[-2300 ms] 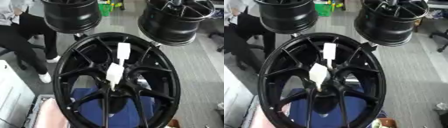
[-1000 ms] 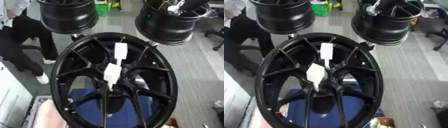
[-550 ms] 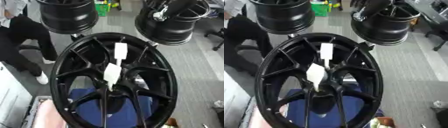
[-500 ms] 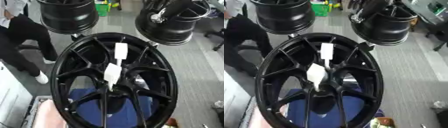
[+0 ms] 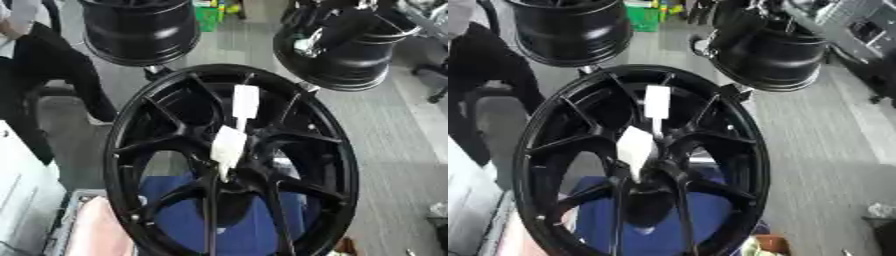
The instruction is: Pull the pin out of the wheel hub.
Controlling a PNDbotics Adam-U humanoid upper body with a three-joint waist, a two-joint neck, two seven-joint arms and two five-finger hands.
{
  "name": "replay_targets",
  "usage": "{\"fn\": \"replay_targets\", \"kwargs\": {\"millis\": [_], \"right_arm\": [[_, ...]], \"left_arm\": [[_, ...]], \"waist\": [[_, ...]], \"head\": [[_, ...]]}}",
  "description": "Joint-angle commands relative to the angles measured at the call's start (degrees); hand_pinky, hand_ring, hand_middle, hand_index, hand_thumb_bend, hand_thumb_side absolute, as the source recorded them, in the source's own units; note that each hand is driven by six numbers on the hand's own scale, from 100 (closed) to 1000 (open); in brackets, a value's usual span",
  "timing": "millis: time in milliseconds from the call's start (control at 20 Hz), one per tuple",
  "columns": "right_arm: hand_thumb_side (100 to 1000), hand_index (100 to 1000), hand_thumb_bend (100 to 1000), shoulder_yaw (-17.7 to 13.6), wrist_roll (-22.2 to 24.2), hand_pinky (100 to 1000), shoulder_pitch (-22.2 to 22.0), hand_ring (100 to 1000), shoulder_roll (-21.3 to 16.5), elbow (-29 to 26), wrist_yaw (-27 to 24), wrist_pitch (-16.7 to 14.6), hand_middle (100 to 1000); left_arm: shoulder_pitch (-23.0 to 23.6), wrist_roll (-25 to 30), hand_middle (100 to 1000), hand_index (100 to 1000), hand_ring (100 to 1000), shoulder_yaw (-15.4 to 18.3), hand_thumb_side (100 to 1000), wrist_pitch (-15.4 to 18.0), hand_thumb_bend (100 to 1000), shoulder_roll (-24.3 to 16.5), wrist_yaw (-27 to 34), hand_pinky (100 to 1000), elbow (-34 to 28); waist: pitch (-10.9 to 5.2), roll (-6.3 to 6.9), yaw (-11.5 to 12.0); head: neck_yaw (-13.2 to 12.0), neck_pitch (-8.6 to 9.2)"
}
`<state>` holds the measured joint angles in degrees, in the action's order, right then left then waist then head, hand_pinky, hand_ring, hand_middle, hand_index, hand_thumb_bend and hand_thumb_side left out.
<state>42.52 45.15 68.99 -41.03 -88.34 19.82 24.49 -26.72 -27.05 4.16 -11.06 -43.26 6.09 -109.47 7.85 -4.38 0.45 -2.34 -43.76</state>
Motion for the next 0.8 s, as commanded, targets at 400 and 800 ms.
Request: {"fn": "replay_targets", "kwargs": {"millis": [400, 800], "right_arm": [[591, 923, 100, 1.7, 2.4, 895, 0.7, 868, -0.4, -5.7, -3.2, 12.5, 863], [626, 918, 100, 2.1, 1.2, 895, -0.2, 864, 0.5, -6.8, -3.8, 15.5, 863]], "left_arm": [[-0.8, 0.4, 583, 736, 628, 0.1, 558, 0.0, 524, -1.6, 0.5, 654, 0.0], [-0.9, 0.4, 584, 735, 628, 0.1, 558, 0.0, 524, -1.2, 0.7, 656, 0.0]], "waist": [[-0.19, -0.08, 0.2], [-0.07, -0.23, 0.5]], "head": [[-0.9, 0.46], [-0.9, 0.57]]}}
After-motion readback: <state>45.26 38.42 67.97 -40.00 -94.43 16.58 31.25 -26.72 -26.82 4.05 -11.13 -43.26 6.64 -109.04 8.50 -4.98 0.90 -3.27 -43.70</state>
